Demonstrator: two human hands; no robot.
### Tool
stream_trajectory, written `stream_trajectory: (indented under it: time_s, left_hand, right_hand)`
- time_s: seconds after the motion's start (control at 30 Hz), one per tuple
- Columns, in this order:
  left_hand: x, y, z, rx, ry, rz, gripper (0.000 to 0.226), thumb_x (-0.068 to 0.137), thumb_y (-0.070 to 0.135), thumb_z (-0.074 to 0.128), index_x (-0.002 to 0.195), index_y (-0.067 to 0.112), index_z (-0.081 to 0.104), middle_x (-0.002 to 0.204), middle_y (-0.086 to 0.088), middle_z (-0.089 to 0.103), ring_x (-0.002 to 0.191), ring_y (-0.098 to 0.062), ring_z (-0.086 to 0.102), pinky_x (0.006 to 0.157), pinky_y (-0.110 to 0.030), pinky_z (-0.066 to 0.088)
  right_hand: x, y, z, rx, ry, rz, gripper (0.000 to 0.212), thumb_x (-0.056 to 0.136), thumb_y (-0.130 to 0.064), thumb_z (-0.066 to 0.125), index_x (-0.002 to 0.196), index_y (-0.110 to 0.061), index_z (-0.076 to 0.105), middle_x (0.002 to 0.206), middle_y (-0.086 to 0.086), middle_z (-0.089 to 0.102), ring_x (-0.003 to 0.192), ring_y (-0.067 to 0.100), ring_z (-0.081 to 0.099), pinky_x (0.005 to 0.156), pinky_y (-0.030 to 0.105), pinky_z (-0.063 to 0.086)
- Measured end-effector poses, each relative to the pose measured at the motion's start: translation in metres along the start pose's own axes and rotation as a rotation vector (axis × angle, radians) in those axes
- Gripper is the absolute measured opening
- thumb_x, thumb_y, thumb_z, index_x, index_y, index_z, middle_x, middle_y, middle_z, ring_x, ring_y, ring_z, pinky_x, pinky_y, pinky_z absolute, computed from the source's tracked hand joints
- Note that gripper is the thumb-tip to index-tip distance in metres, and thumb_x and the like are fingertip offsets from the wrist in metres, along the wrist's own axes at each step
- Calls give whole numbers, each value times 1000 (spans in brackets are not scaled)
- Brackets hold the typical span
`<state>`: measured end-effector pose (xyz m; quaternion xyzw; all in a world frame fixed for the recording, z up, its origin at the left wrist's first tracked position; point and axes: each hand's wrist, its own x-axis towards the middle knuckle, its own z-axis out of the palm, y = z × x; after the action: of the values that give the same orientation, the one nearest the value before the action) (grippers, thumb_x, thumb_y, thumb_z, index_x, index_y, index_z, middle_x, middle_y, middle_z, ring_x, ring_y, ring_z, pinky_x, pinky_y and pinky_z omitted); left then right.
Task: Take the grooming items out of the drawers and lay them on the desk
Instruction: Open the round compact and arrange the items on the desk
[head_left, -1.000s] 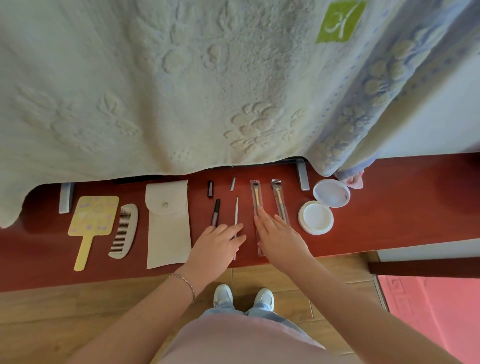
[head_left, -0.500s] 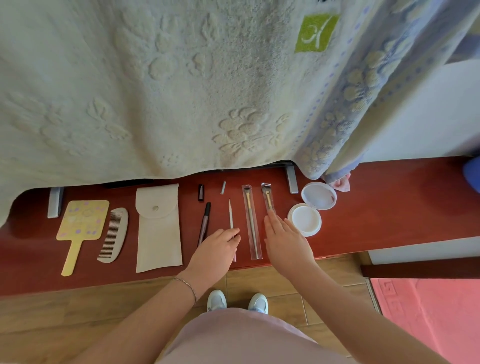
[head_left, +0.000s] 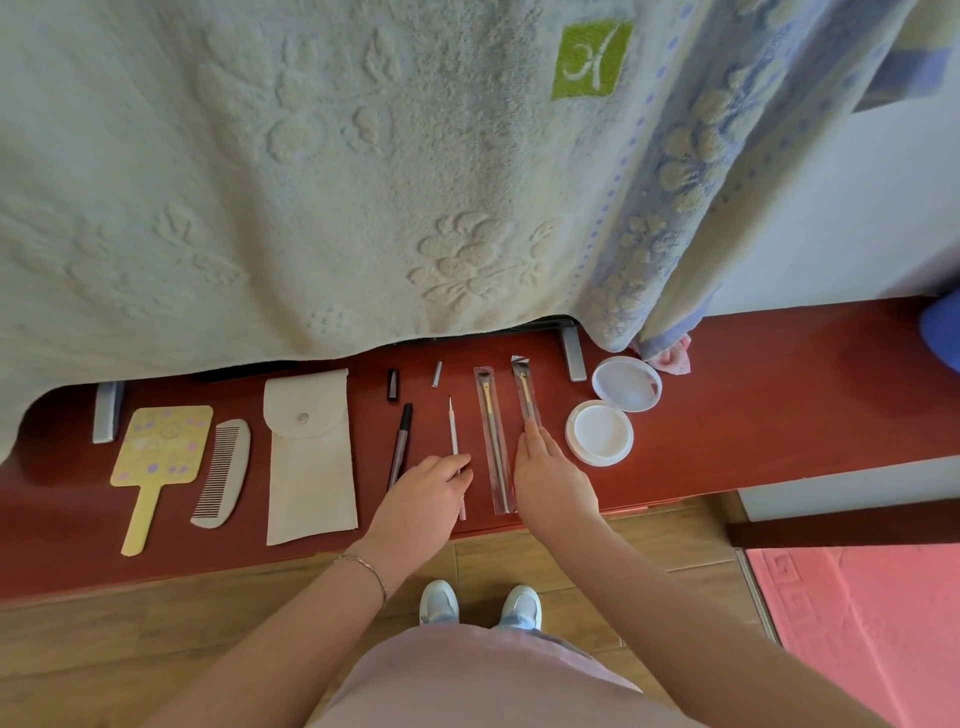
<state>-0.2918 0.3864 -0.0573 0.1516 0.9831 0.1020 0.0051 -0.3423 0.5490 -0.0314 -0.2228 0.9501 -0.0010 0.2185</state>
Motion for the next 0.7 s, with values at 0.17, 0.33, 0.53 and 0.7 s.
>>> stream_trajectory:
  time_s: [0.17,0.33,0.53,0.7]
  left_hand:
    - [-1,0,0,-2,-16,14,45,47,7,88,91,13,75,100,-1,72,82,-13,67,63,-20,55]
    - [-3,-2,3,-14,-54,-28,54,51,4,86,102,13,71,110,1,69,89,-13,65,66,-19,55]
    - [-1,2,2,-50,-57,-70,54,55,-1,83,105,11,70,112,0,68,93,-16,65,64,-20,56]
    - [-2,2,0,-42,-59,-65,54,53,2,86,104,12,71,109,1,69,92,-14,65,65,-19,55]
  right_hand:
    - [-2,1,4,2,52,-7,65,94,-11,47,147,-2,9,157,14,4,145,25,9,105,35,41]
    - [-20,35,-11,89,506,79,31,78,-21,70,105,-9,62,107,14,63,94,31,62,62,36,55]
    - [-23,75,-4,129,311,306,61,81,-45,64,129,-17,38,128,17,47,110,32,50,83,40,51]
    - [-14,71,-6,191,285,303,63,85,-42,61,135,-20,30,126,12,49,110,29,51,86,38,49]
